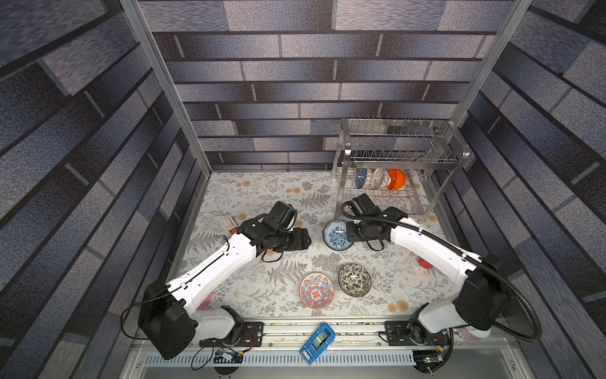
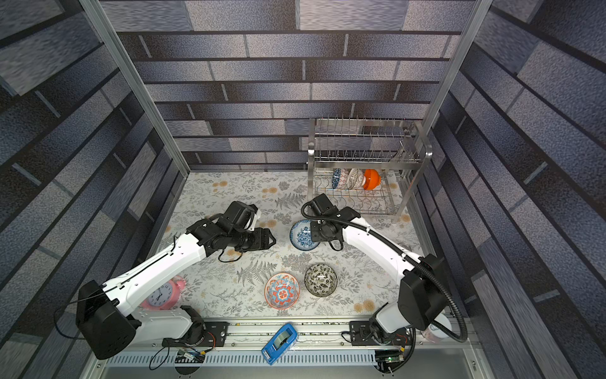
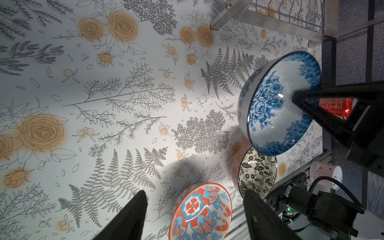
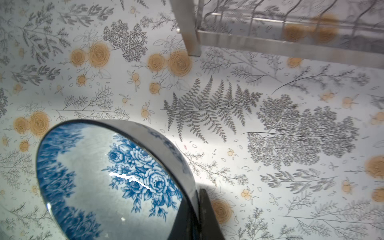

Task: Load bowls into a dish rack
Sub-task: Place the bowl in the dish rack.

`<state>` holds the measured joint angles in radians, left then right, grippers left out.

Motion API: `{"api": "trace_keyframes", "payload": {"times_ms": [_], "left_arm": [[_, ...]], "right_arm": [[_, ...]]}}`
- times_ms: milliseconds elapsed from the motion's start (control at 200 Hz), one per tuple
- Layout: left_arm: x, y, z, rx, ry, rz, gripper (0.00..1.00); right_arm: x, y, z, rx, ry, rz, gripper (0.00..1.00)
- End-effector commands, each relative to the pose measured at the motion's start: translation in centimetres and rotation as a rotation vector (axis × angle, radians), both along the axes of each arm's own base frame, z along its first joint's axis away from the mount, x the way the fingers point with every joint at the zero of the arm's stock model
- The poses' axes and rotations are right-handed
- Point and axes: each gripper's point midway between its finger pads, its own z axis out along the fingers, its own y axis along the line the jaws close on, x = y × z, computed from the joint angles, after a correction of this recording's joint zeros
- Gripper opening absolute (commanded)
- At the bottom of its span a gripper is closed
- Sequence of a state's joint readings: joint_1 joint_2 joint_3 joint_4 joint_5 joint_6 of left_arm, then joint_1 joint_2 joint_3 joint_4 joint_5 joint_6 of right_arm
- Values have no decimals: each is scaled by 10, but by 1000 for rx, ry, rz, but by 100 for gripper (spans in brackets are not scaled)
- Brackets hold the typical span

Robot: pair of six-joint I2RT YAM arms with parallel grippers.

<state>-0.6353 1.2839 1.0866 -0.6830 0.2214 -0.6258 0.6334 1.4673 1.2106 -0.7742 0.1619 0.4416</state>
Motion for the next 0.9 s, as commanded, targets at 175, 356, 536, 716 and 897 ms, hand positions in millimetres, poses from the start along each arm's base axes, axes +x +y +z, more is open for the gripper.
{"api": "trace_keyframes", "payload": {"times_ms": [175,356,536,716,897], "left_arm": [[-2,6,-5,30,-6,-17,76],[0,5,-7,36,3,-20,76],[2,3,-8,41,8,-20,76],[3,3,-9,45,11,-19,76],[6,2,-10,48,16,-16,76]], "right_arm": [[20,-72,30,-179,-134,-94,0],[33,-104,39,-290,-184,-138,0],[50,-131,45,-361,-204,-182,0],[69,-157,57,-454,-247,-234,0],[89,-177,67,-537,-286,-268,0]]}}
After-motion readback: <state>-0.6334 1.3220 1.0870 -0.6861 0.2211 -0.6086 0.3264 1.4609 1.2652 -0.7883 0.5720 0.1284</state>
